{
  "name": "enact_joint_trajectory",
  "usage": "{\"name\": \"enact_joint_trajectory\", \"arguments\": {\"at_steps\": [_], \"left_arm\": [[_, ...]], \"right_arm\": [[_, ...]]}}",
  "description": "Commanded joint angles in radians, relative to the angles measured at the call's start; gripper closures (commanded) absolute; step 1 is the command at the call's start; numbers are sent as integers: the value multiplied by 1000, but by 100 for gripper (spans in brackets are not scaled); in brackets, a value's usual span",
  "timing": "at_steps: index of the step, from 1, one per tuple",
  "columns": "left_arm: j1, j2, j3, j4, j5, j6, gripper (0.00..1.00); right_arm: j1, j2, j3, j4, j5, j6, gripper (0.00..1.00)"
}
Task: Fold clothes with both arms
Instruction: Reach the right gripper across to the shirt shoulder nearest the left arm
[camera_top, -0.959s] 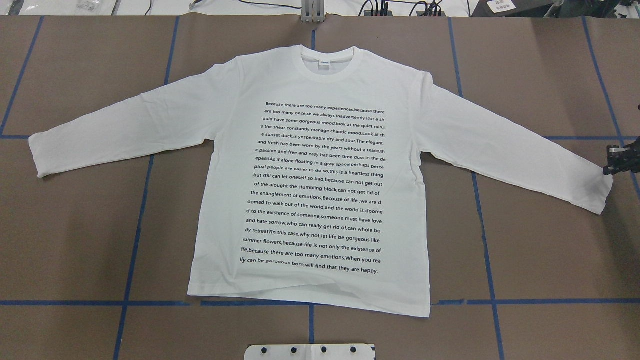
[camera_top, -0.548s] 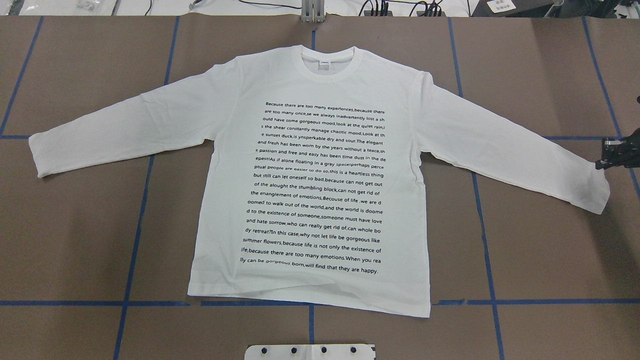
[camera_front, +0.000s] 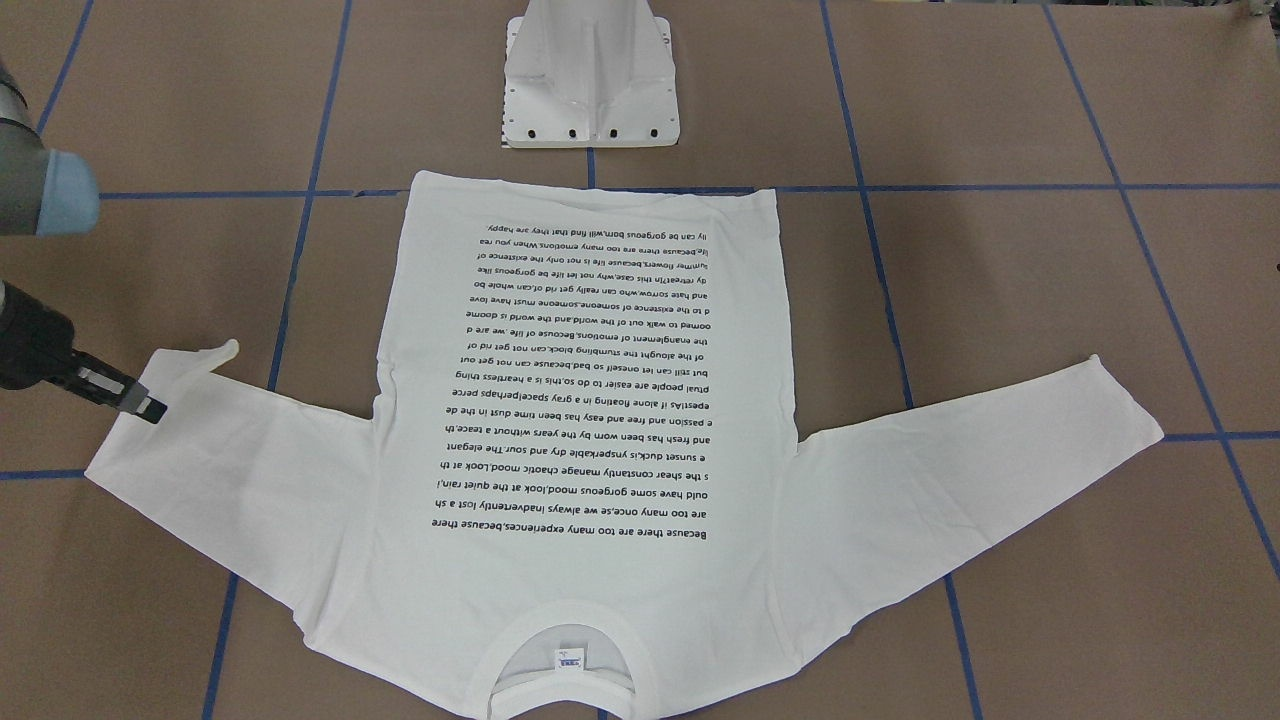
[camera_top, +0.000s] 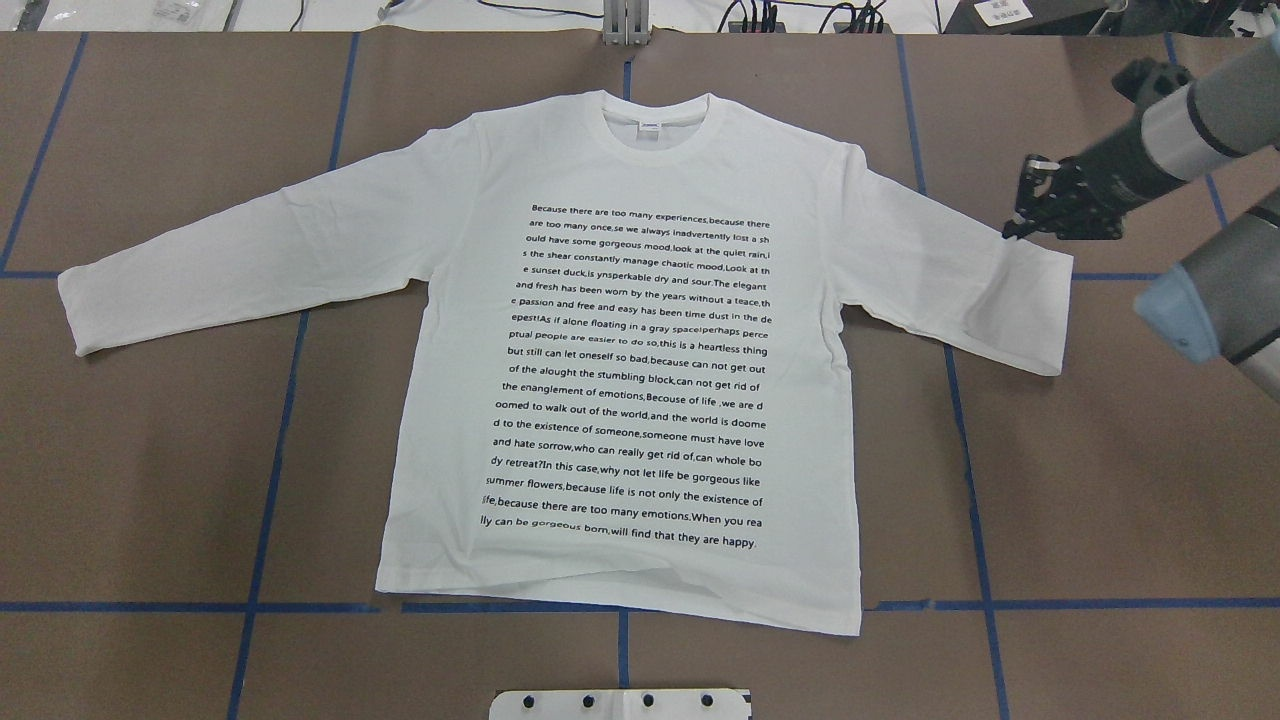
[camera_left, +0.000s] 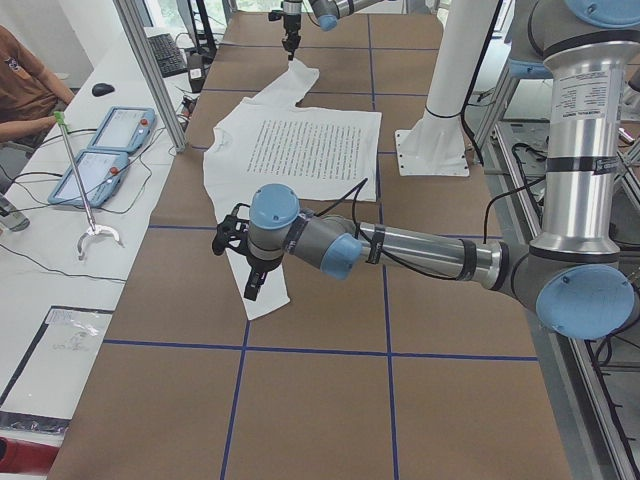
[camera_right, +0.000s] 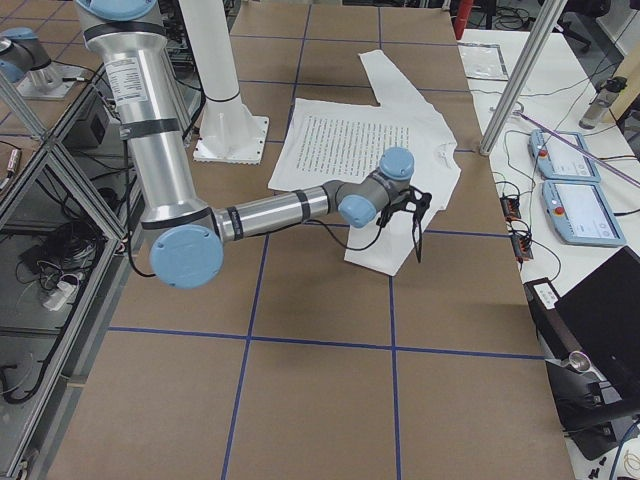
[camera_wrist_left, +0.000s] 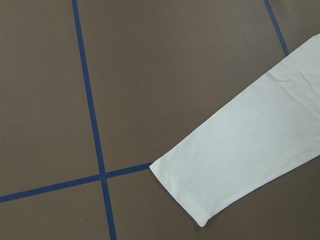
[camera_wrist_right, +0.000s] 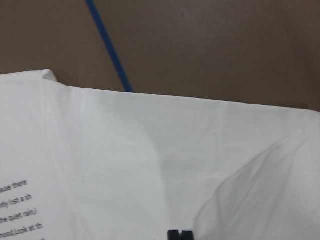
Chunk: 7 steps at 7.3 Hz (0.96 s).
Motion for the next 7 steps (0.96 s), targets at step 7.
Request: {"name": "enact_joint_trajectory", "arguments": {"at_steps": [7], "left_arm": [[0,0,21,-30,11,4,0]], "right_arm": [[-470,709,-379,72,-486,221,100]]}}
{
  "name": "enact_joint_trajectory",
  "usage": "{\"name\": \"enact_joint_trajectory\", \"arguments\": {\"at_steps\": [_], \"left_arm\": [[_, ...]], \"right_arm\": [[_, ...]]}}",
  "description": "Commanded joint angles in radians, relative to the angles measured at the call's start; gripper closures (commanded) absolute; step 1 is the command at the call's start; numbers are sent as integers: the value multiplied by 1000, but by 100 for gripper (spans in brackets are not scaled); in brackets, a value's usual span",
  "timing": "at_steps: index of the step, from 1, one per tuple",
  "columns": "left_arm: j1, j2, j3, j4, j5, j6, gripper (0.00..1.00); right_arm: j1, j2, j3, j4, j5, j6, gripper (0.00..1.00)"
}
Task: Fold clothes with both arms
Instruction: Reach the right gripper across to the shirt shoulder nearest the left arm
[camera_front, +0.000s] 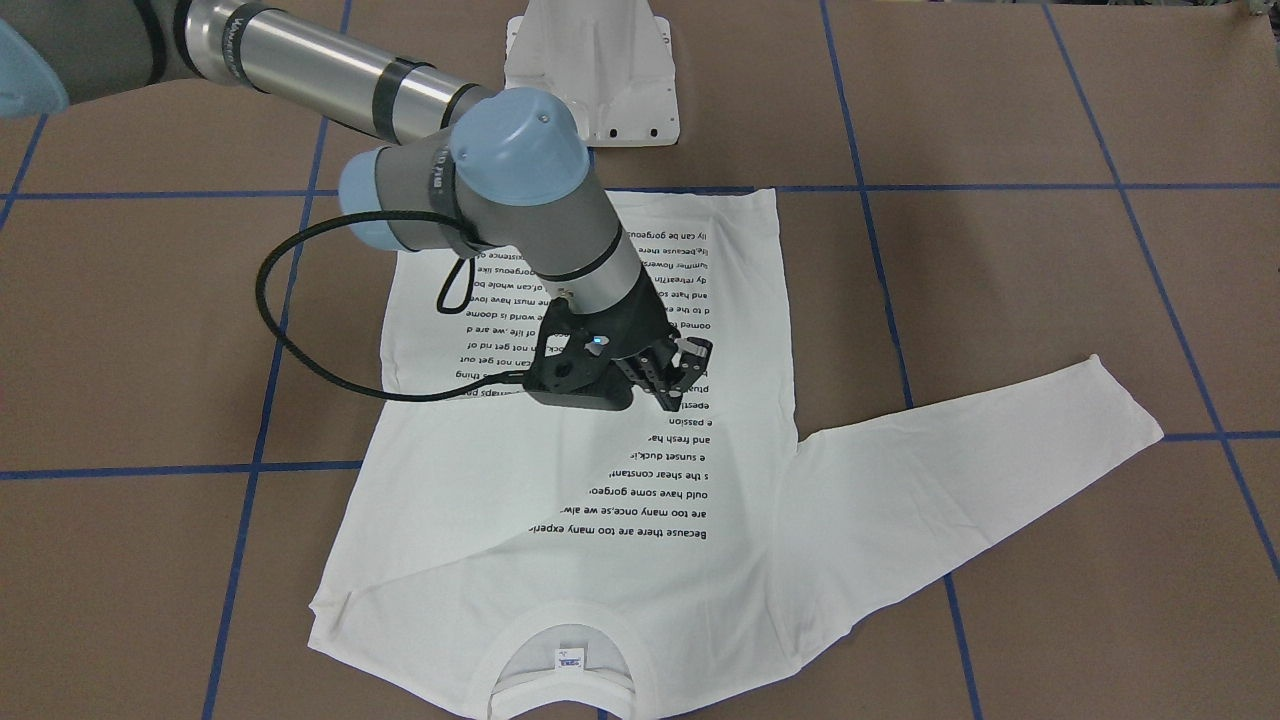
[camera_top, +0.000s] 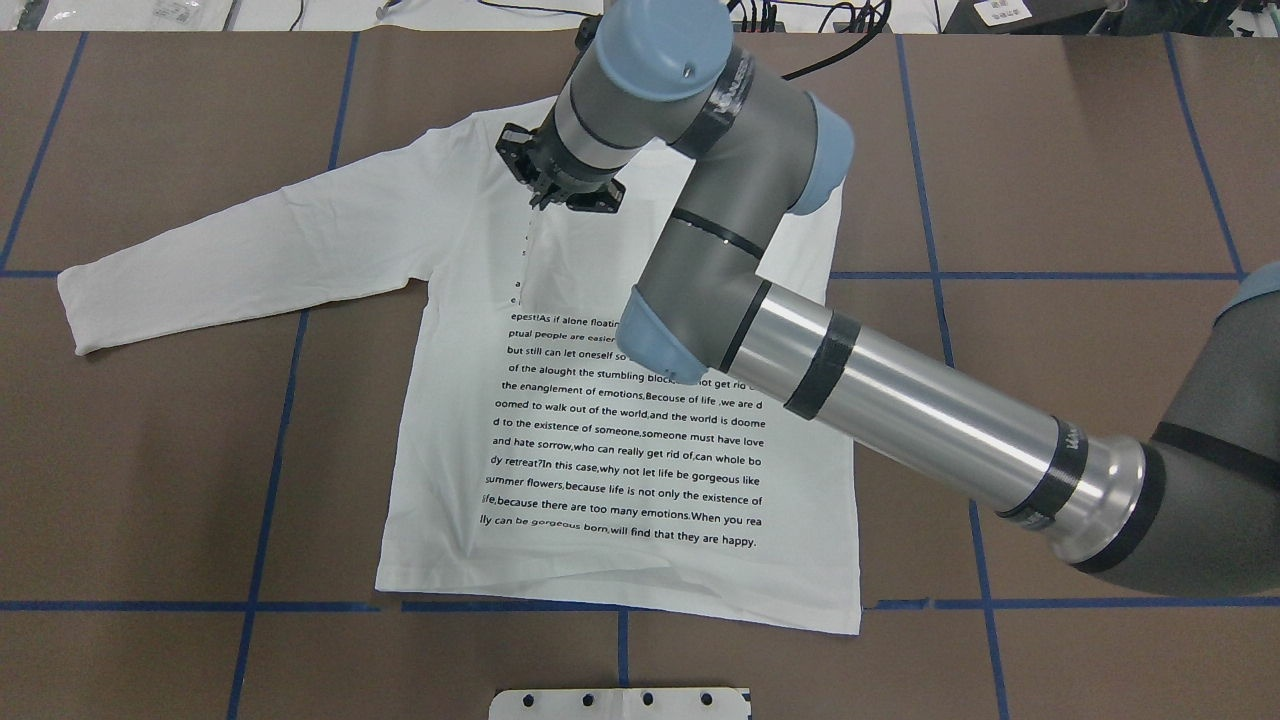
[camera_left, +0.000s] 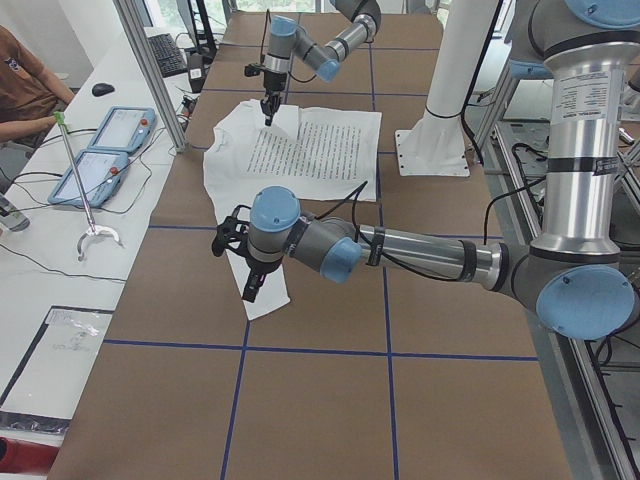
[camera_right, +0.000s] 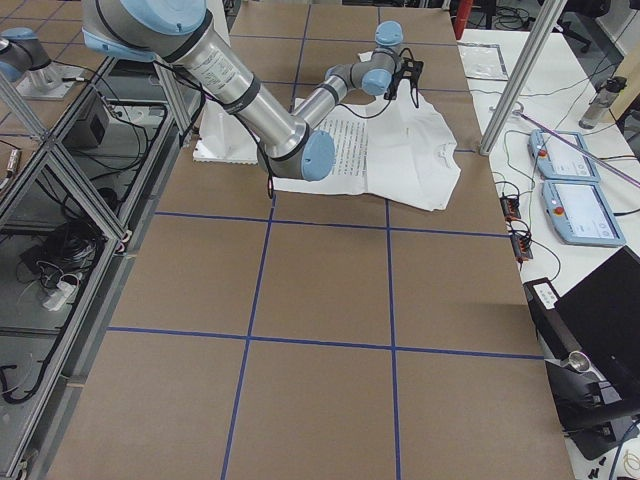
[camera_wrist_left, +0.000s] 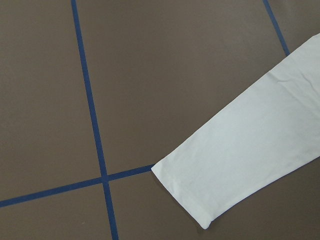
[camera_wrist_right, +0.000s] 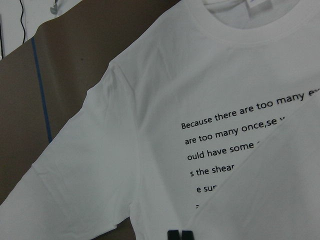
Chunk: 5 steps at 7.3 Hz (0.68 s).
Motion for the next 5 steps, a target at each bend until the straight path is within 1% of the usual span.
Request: {"name": "enact_joint_trajectory", "arguments": {"at_steps": [1,3,5], "left_arm": [[0,-2,3,0,2,-8,0],[0,2,-3,0,-5,-12,0],[0,2,-8,0,1,-13,0]], "right_arm": [[-62,23,-40,63,-67,2,100],[-69,55,-76,65,-68,6,100],[-83,56,-91,67,-96,8,100]]}}
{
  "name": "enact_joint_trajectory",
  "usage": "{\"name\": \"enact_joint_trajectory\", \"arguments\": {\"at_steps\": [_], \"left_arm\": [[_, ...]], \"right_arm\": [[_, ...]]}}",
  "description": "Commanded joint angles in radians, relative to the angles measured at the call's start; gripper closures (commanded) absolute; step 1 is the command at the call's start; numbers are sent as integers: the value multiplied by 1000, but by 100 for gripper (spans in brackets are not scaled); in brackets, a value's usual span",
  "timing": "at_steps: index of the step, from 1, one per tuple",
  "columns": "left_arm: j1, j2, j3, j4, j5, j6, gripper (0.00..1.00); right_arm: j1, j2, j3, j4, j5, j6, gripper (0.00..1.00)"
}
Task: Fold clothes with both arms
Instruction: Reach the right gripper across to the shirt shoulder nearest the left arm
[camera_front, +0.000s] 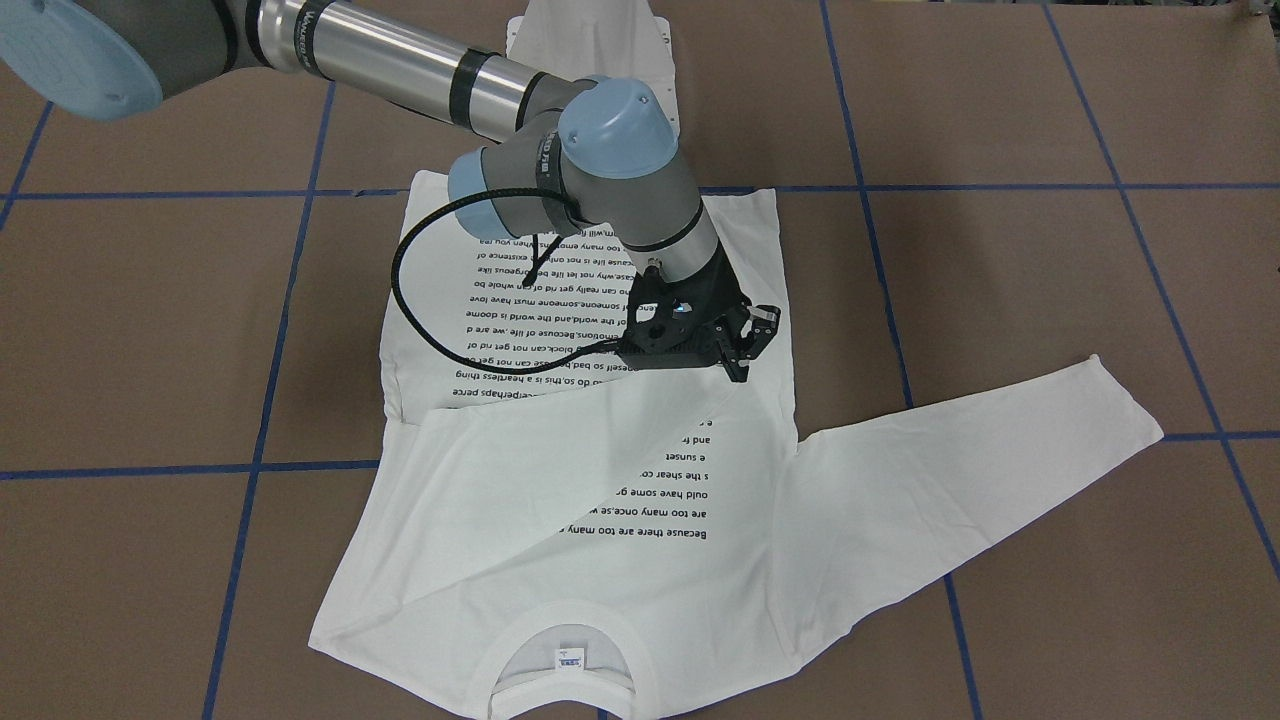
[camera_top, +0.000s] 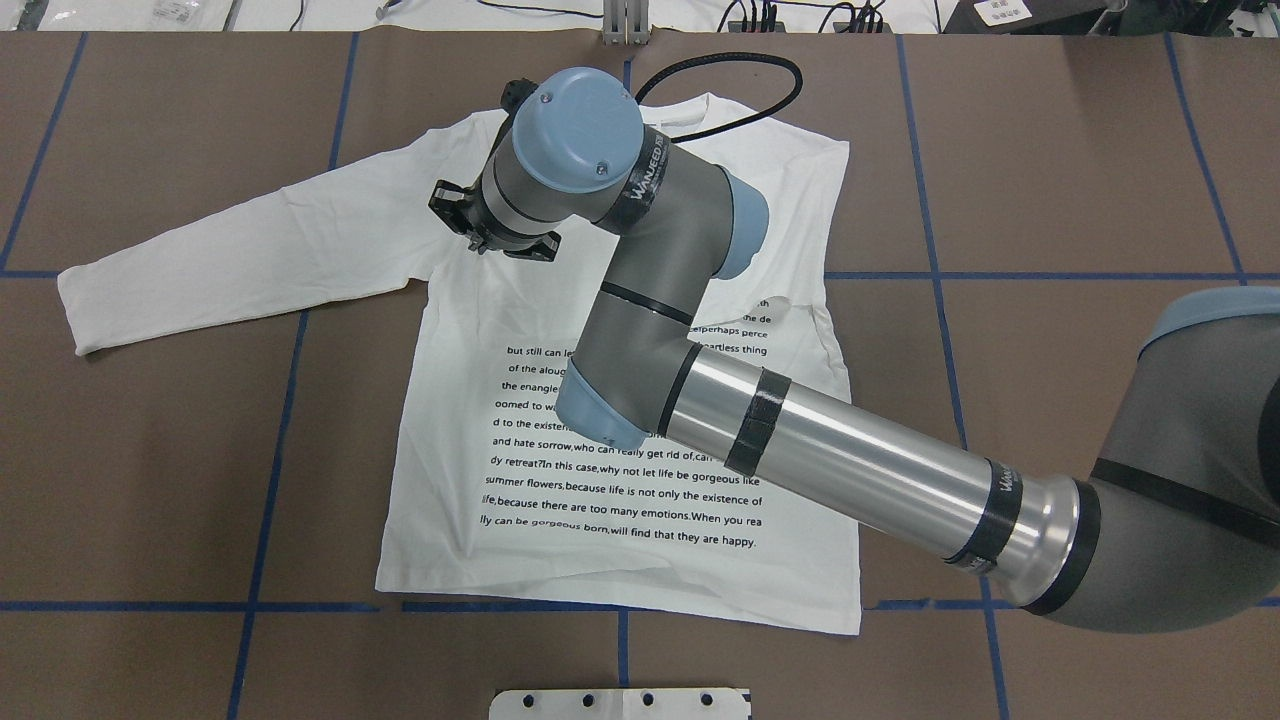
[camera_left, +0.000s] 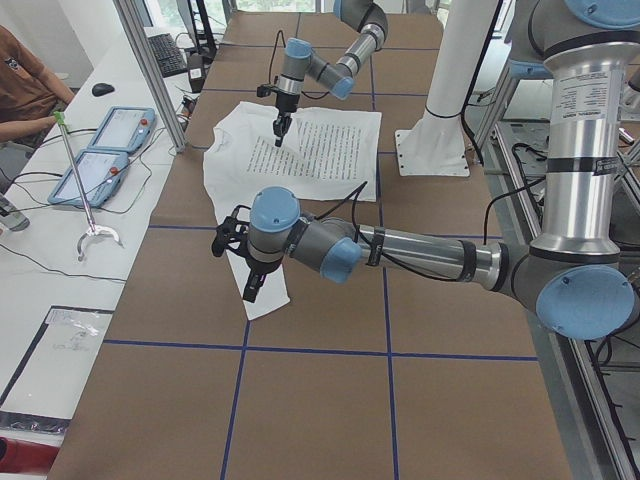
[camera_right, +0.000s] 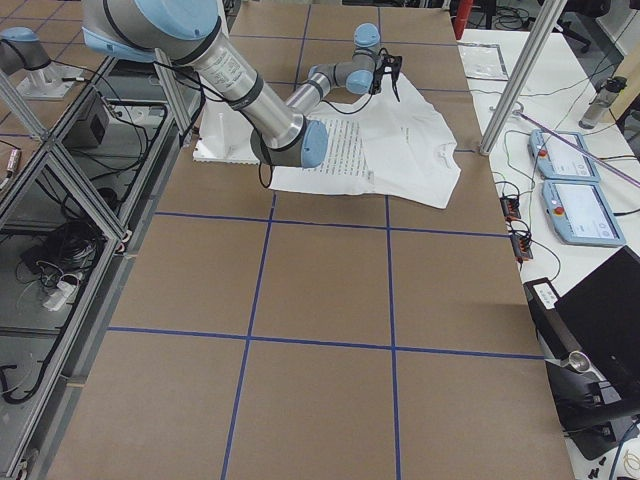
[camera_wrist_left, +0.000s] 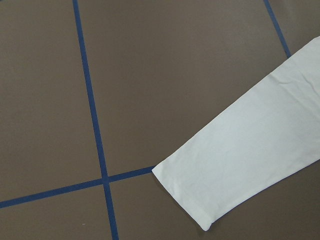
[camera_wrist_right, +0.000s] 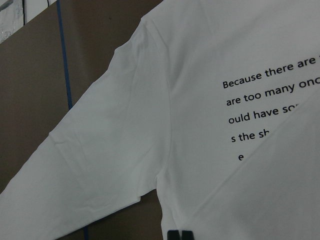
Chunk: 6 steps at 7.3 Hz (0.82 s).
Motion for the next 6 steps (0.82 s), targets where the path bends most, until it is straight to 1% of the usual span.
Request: {"name": "enact_joint_trajectory", "arguments": {"at_steps": [1,2,3,4,5,6], "left_arm": [[0,-1,-2,0,-2,-2,0],[2,-1,4,-2,-5,1,0],[12,-4,20,-11,-5,1,0],[44,-6,64,-58,-3,-4,0],[51,-12,133,-128,1,-48,0],[76,-61,212,-147,1,-117,2]], "right_arm": [[-10,5,-27,21,-17,5,68],[-15,10,-46,50,-20,50,42],[-34,34,-72,64,-63,92,22],[-48,54,-75,64,-93,127,1],[-1,6,-8,58,-7,171,1],[46,-81,64,49,79,170,1]]}}
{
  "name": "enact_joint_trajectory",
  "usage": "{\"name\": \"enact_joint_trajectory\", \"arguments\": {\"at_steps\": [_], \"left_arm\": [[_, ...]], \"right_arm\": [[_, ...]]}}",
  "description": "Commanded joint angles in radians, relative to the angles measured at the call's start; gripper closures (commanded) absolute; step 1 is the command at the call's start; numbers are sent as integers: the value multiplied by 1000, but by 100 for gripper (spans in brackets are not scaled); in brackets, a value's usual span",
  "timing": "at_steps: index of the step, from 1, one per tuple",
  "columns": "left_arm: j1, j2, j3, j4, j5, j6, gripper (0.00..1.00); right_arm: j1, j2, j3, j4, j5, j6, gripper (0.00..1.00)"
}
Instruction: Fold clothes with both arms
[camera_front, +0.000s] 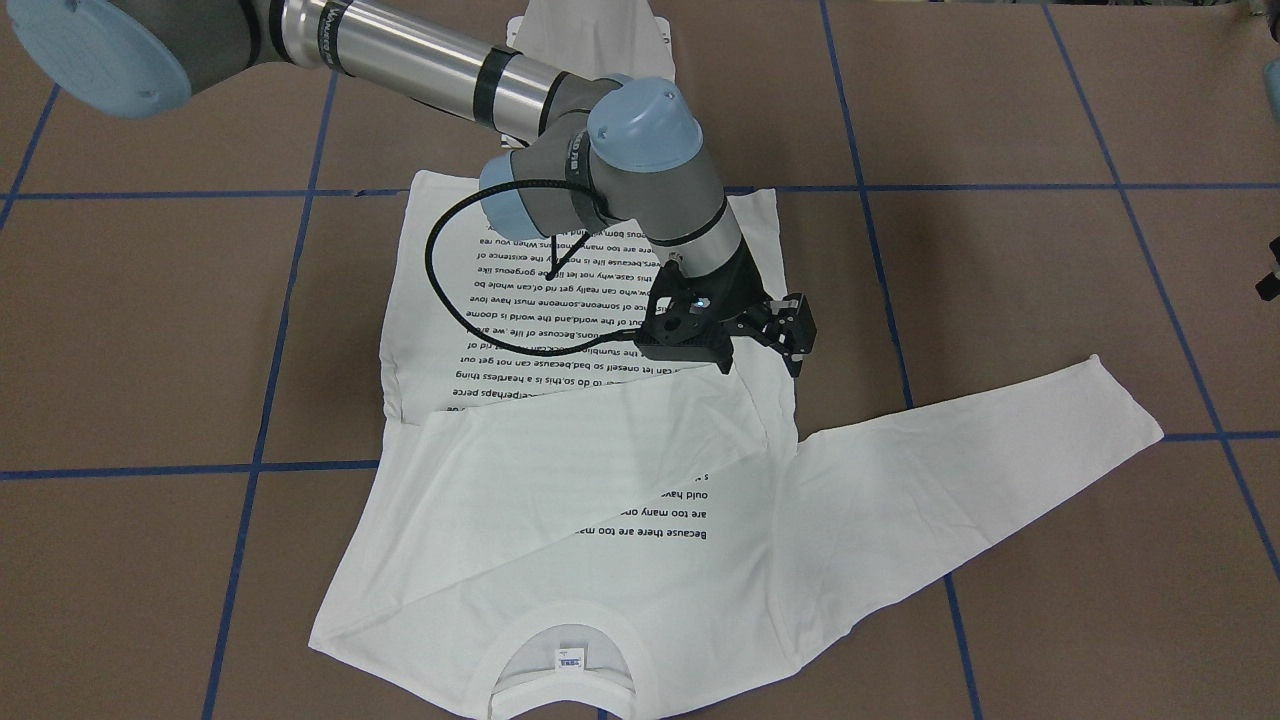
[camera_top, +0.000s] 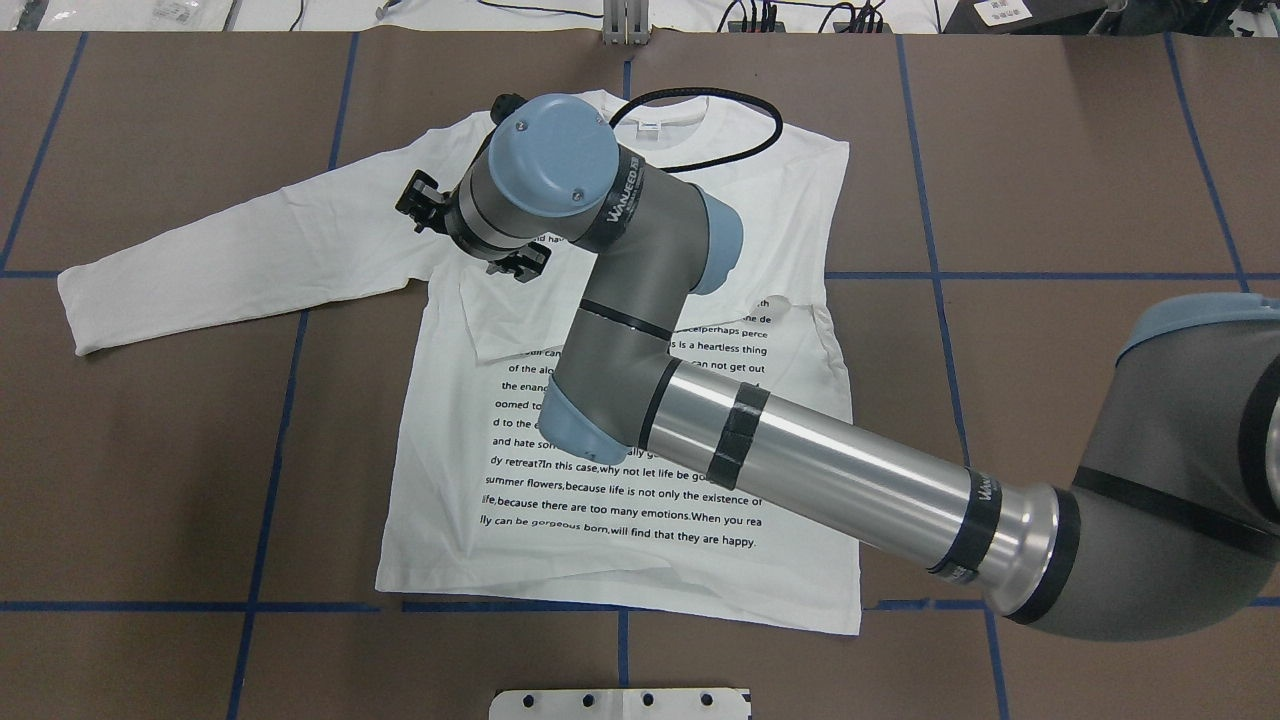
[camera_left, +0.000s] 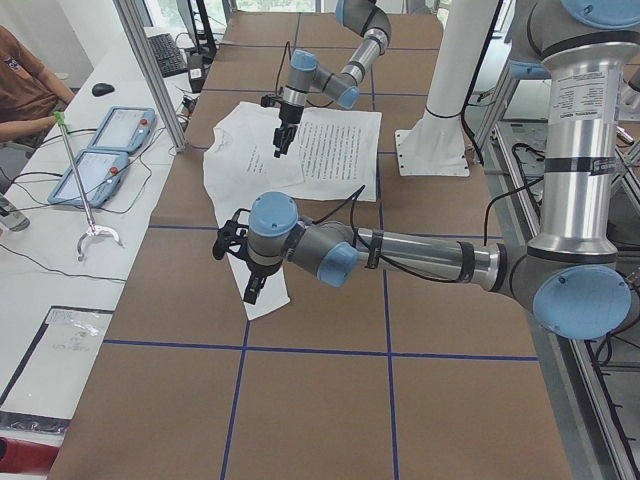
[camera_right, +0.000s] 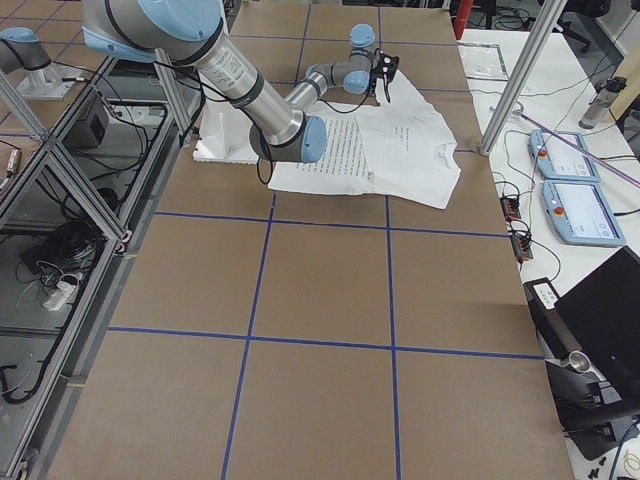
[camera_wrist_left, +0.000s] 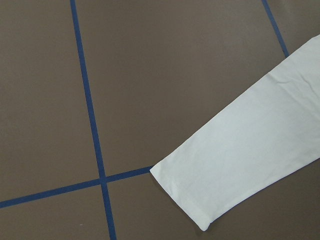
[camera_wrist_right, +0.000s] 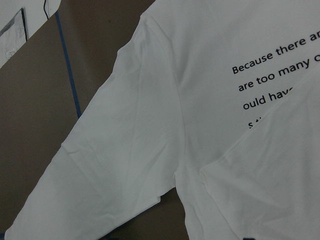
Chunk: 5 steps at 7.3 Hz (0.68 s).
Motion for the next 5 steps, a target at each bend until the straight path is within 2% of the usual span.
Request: {"name": "enact_joint_trajectory", "arguments": {"at_steps": [1,2,3,4,5], "left_arm": [[67,-113,188,-45,-1,-101,3],[107,-188,304,-55,2,-102,6],[133,-260,425,-101,5,-107,7],[168,-289,484,-133,5,-109,11],[185,-290,498,-137,5,-110,16]], "right_arm": [[113,-163,133,-5,151,13,1],[188,-223,192,-8,268,13,1],[241,-319,257,-5,333,10,1],[285,-420,332,-5,343,2,1],[322,-493,380,-5,354,-22,1]]}}
